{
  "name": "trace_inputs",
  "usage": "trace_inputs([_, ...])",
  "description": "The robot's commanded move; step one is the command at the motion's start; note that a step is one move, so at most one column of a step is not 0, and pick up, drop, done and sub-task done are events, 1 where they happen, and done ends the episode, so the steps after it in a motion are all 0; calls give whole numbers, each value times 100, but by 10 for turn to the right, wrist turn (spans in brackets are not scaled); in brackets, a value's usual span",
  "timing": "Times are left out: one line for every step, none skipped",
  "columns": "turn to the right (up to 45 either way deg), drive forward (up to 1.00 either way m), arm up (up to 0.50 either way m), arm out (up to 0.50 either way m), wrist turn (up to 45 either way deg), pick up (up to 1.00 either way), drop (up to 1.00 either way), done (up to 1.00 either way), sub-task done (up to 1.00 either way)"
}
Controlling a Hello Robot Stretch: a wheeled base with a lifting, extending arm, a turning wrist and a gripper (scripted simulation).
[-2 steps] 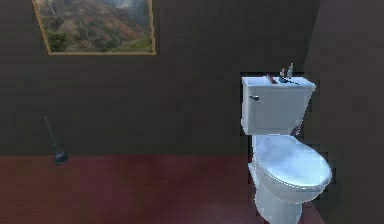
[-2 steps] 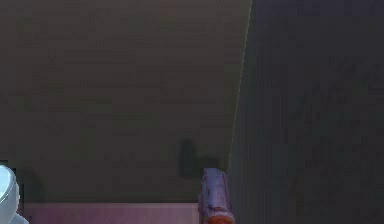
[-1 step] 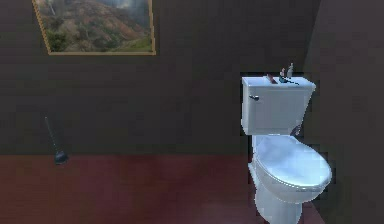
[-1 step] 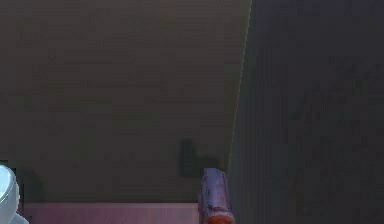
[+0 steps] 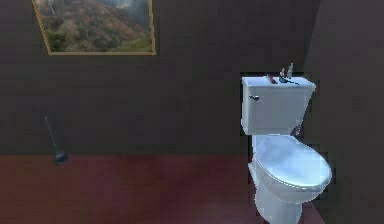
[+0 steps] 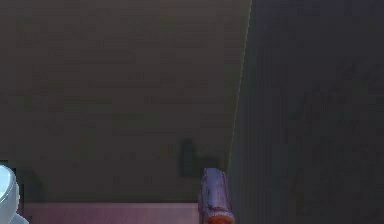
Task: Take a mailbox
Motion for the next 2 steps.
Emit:
trace_inputs([0, 0, 0, 0, 450, 0, 0, 0, 0])
trace_inputs([0, 0, 0, 0, 450, 0, 0, 0, 0])
